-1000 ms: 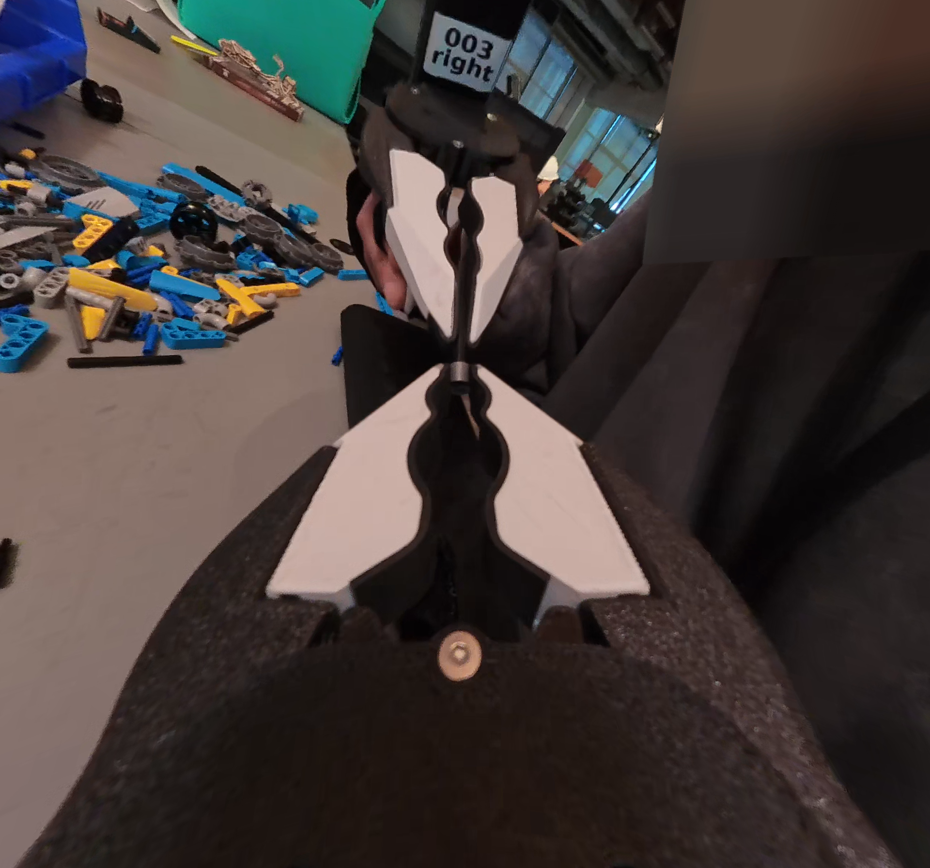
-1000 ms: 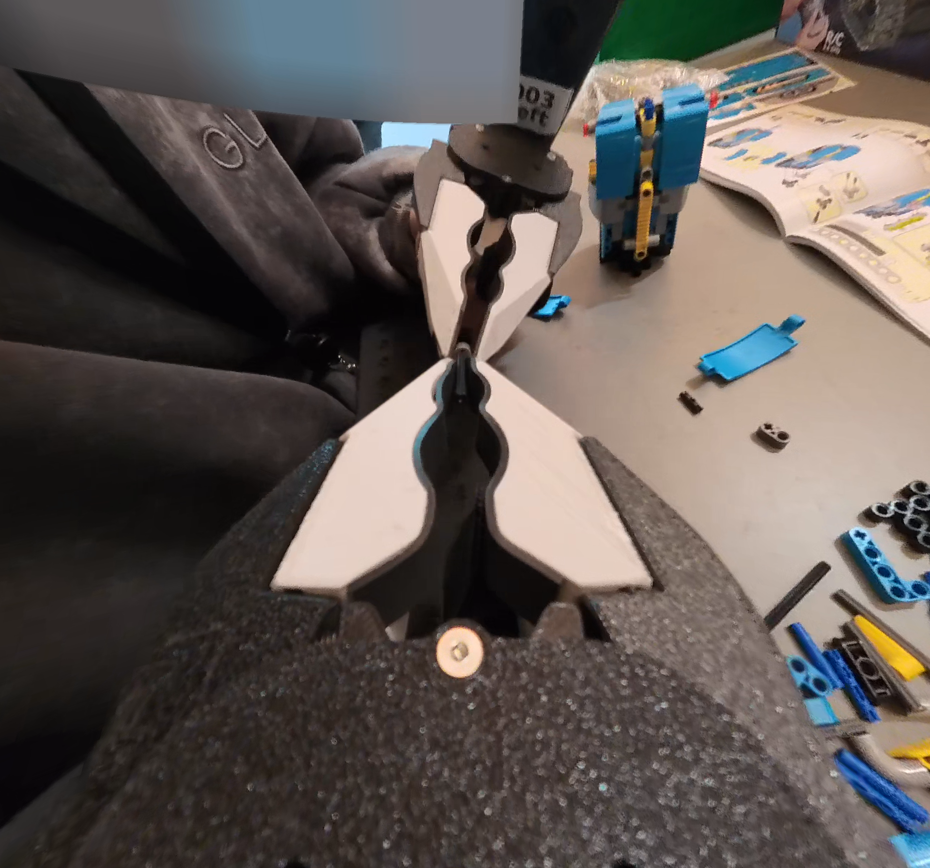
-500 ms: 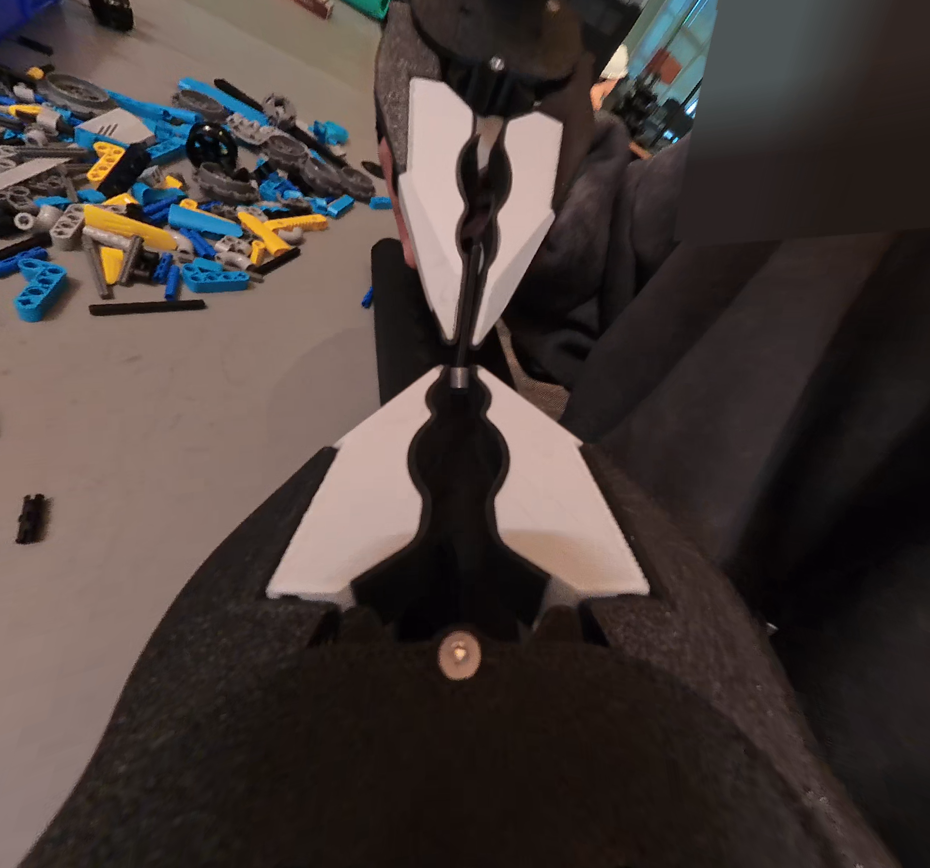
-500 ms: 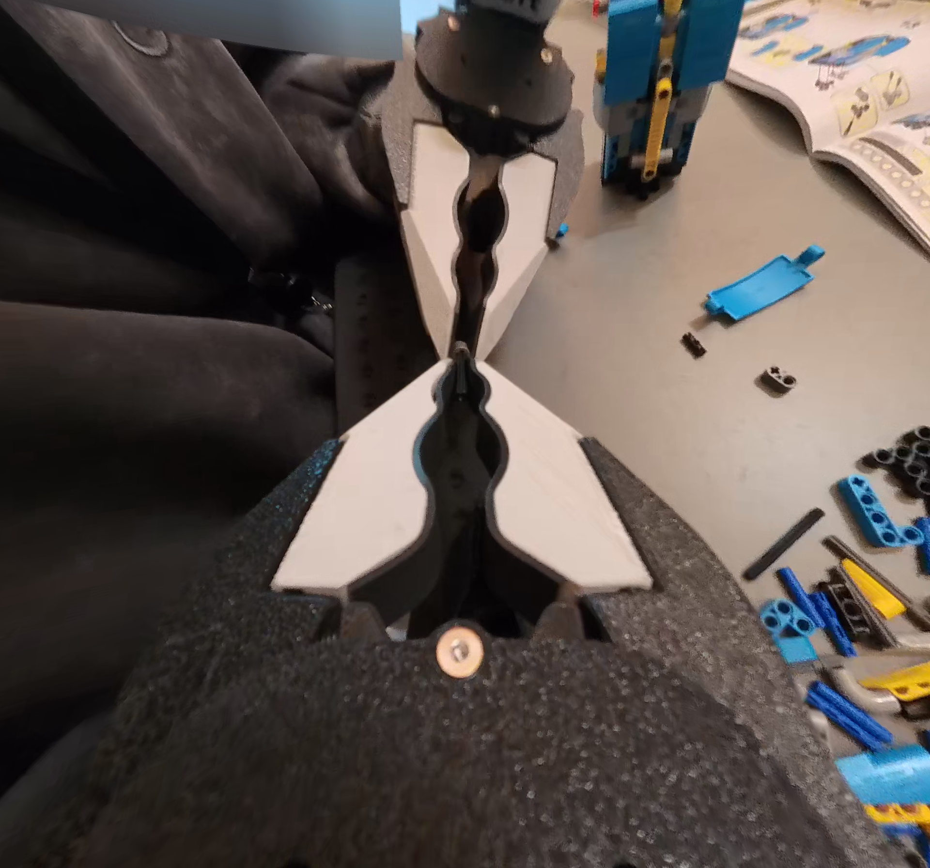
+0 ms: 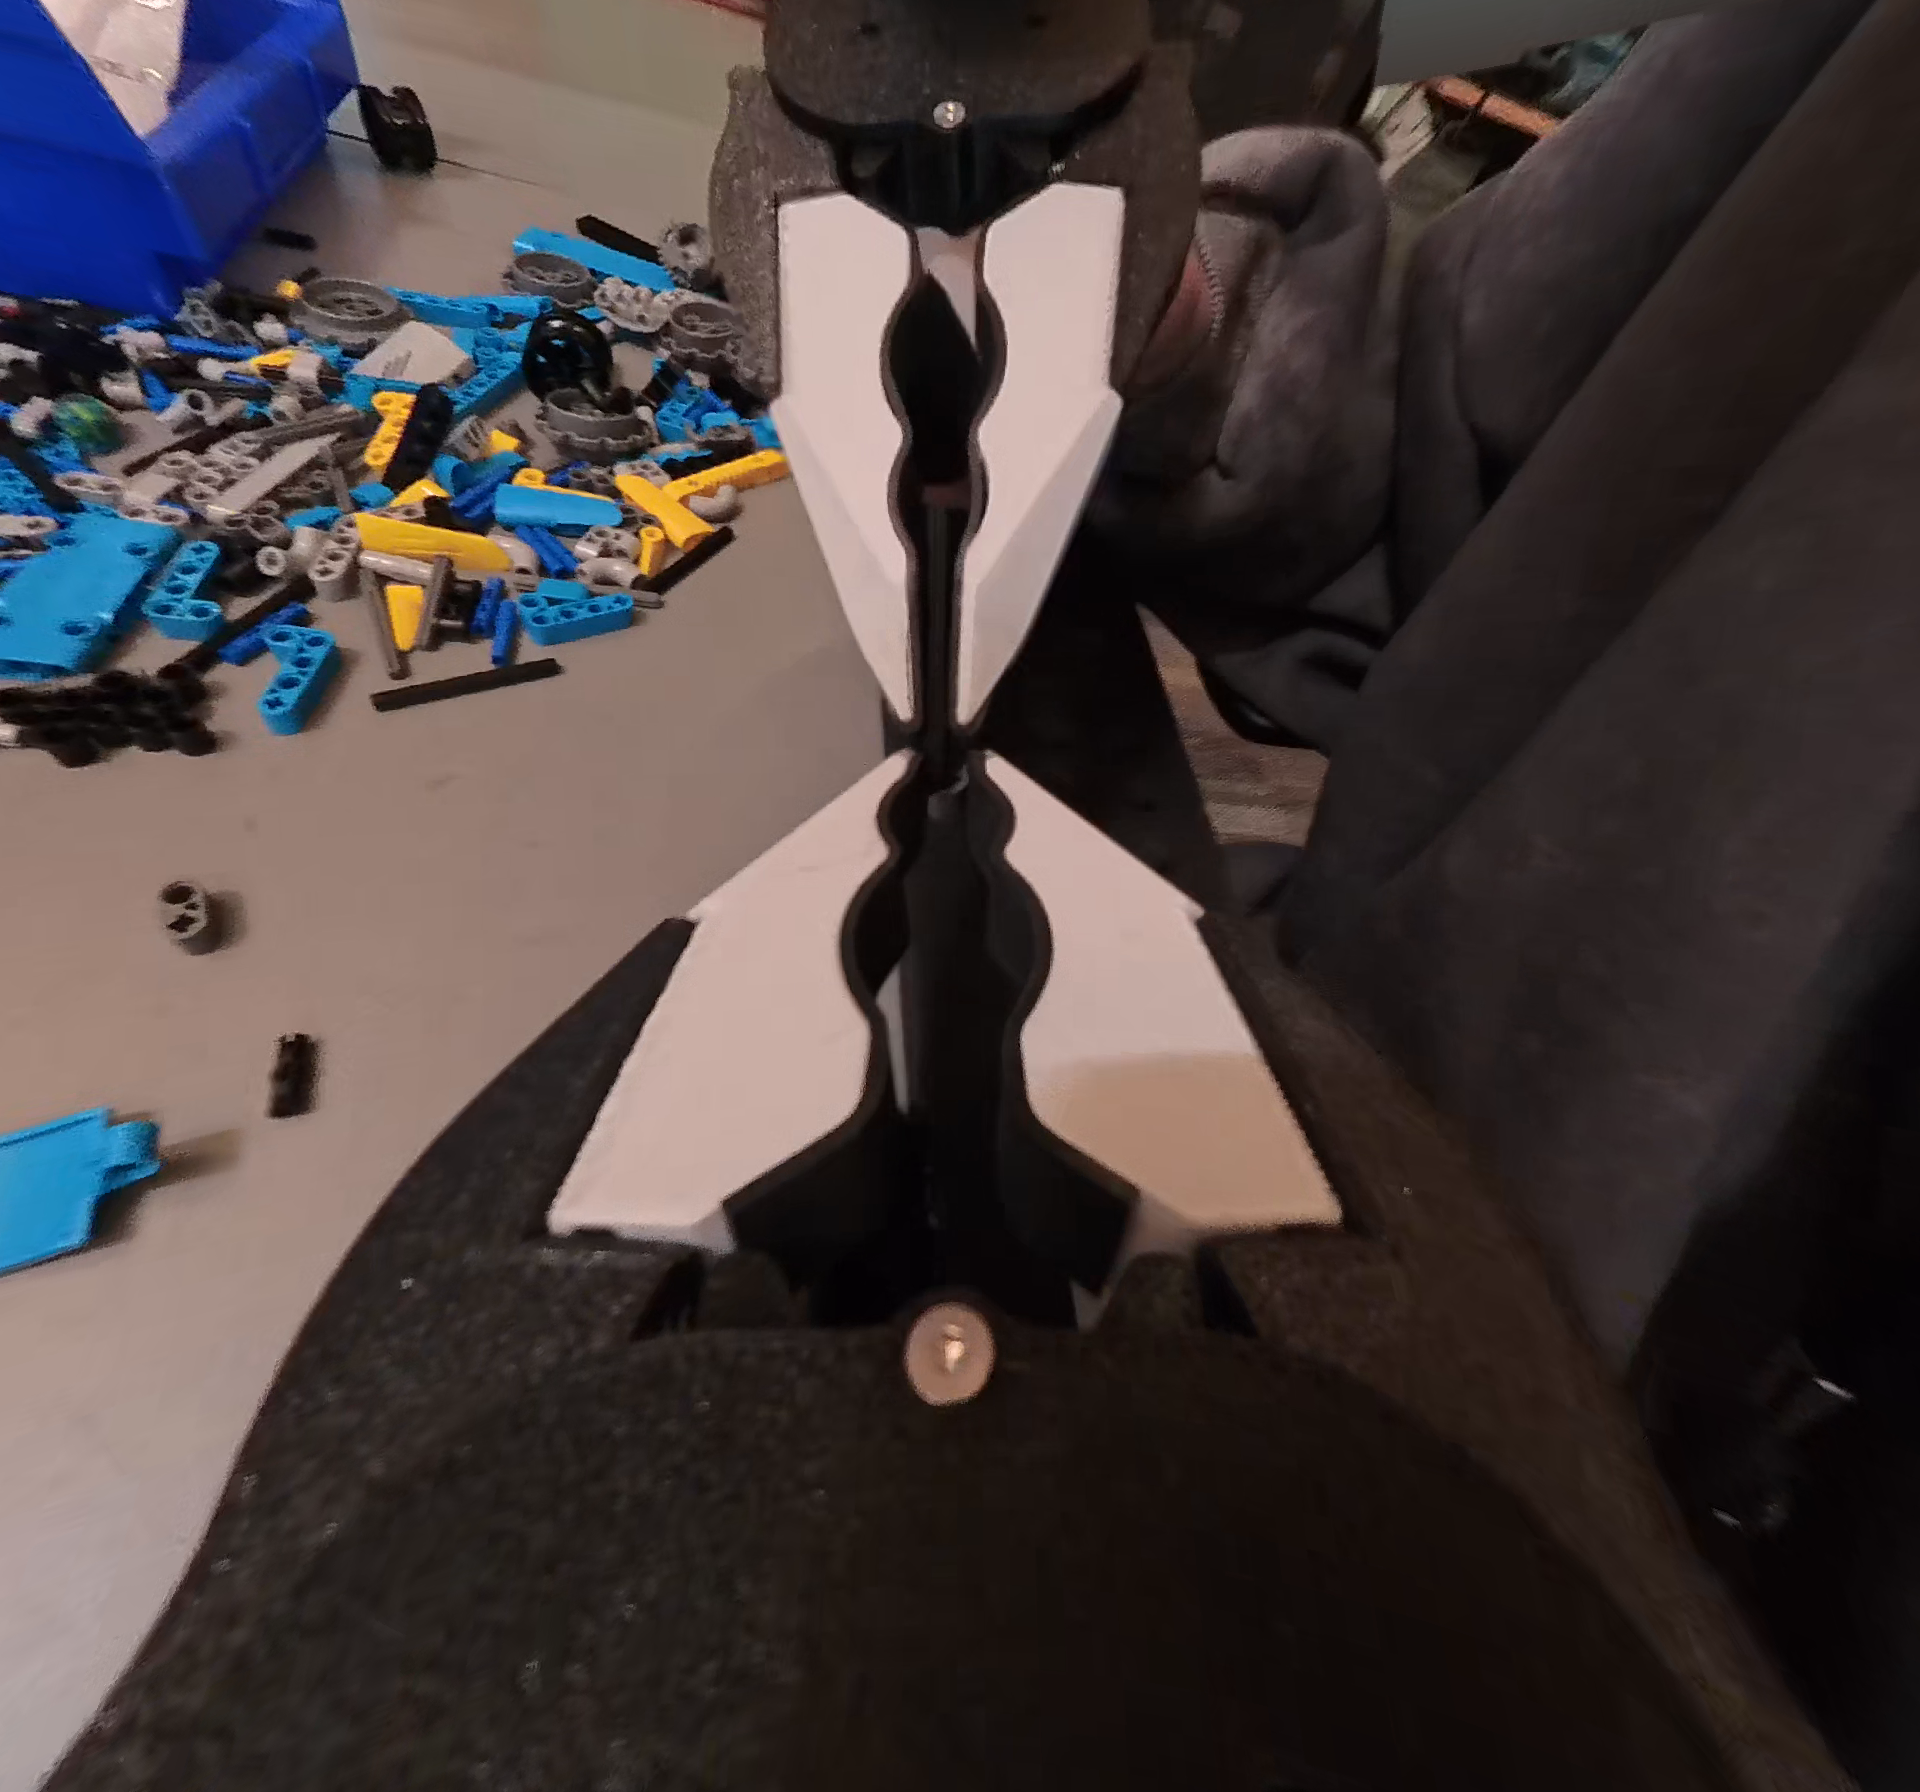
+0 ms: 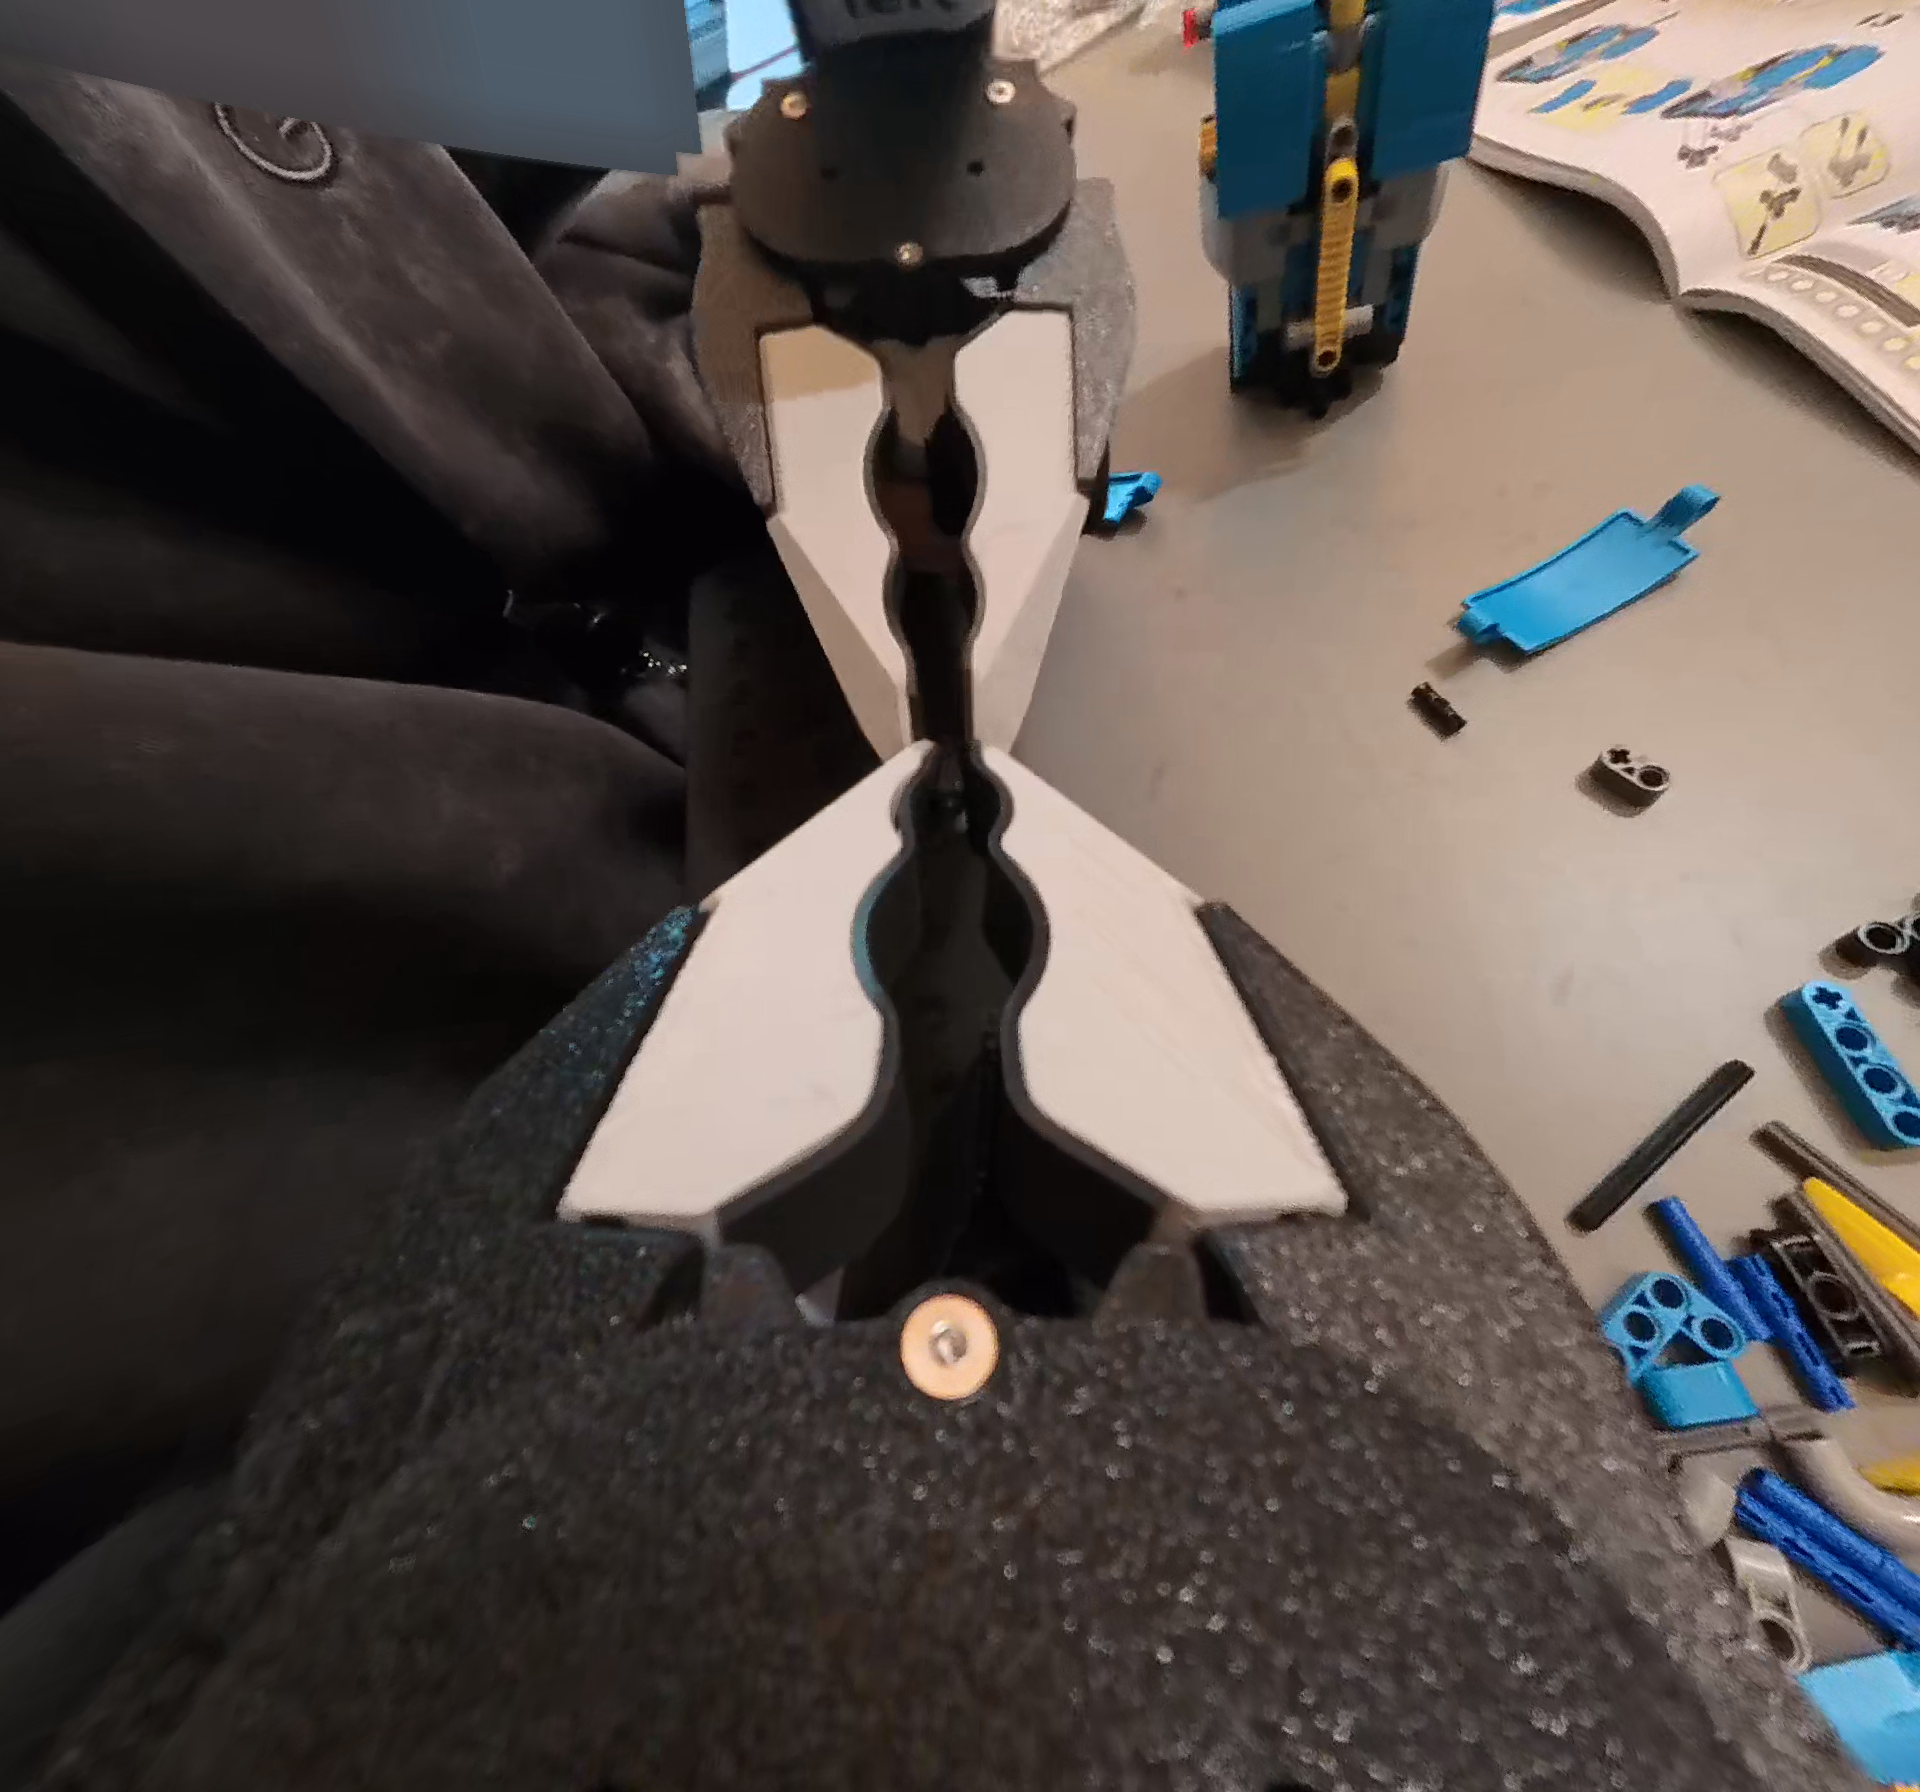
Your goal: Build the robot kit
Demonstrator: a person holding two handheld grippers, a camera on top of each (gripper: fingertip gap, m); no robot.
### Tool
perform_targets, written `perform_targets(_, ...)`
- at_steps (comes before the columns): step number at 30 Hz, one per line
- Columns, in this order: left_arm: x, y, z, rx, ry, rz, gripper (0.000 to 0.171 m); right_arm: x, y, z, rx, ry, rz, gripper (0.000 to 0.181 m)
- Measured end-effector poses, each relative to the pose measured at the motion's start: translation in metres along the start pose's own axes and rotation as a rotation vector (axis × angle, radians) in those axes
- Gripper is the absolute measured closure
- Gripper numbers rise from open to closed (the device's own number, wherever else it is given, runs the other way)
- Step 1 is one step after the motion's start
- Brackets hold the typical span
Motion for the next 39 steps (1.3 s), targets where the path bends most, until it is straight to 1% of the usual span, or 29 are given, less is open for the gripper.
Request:
perform_targets(3,-0.002,0.001,-0.004,-0.048,0.084,0.093,0.166,0.006,-0.002,-0.003,0.053,0.032,-0.013,0.178)
perform_targets(5,-0.004,0.001,-0.009,-0.072,0.108,0.136,0.165,0.01,-0.007,-0.005,0.078,0.054,-0.019,0.177)
perform_targets(7,-0.004,-0.003,-0.008,-0.053,0.111,0.151,0.165,0.012,-0.008,-0.007,0.05,0.044,-0.052,0.177)
perform_targets(10,-0.007,-0.008,-0.005,-0.014,0.085,0.152,0.166,0.01,0.001,-0.007,0.033,0.039,-0.028,0.178)
perform_targets(13,-0.01,-0.006,-0.01,-0.064,0.101,0.184,0.165,0.013,0.009,-0.012,-0.019,0.031,-0.054,0.178)
perform_targets(16,-0.014,-0.001,-0.018,-0.15,0.124,0.225,0.165,0.016,0.018,-0.02,-0.09,0.032,-0.082,0.178)
perform_targets(18,-0.014,0.002,-0.022,-0.184,0.142,0.232,0.165,0.018,0.026,-0.025,-0.148,0.027,-0.094,0.177)
perform_targets(21,-0.016,0.005,-0.03,-0.269,0.169,0.256,0.165,0.018,0.038,-0.031,-0.232,0.01,-0.119,0.177)
perform_targets(27,-0.021,0.01,-0.039,-0.344,0.182,0.284,0.166,0.022,0.05,-0.038,-0.322,0.028,-0.134,0.177)
perform_targets(33,-0.023,0.007,-0.041,-0.343,0.156,0.271,0.164,0.024,0.048,-0.04,-0.313,0.06,-0.123,0.179)
perform_targets(34,-0.024,0.005,-0.042,-0.344,0.155,0.274,0.162,0.024,0.047,-0.04,-0.31,0.069,-0.119,0.179)
perform_targets(39,-0.023,0.008,-0.042,-0.354,0.167,0.259,0.165,0.026,0.047,-0.041,-0.303,0.093,-0.1,0.178)
Point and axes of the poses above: each gripper's, where its closed fingertips meet, y out along the fingers, z out of its top, x = y × z across the jaws, the point moved 8 cm from there along -y, back along the fingers, and after that the axes turned 6 degrees about -y, right-handed, at the moved point
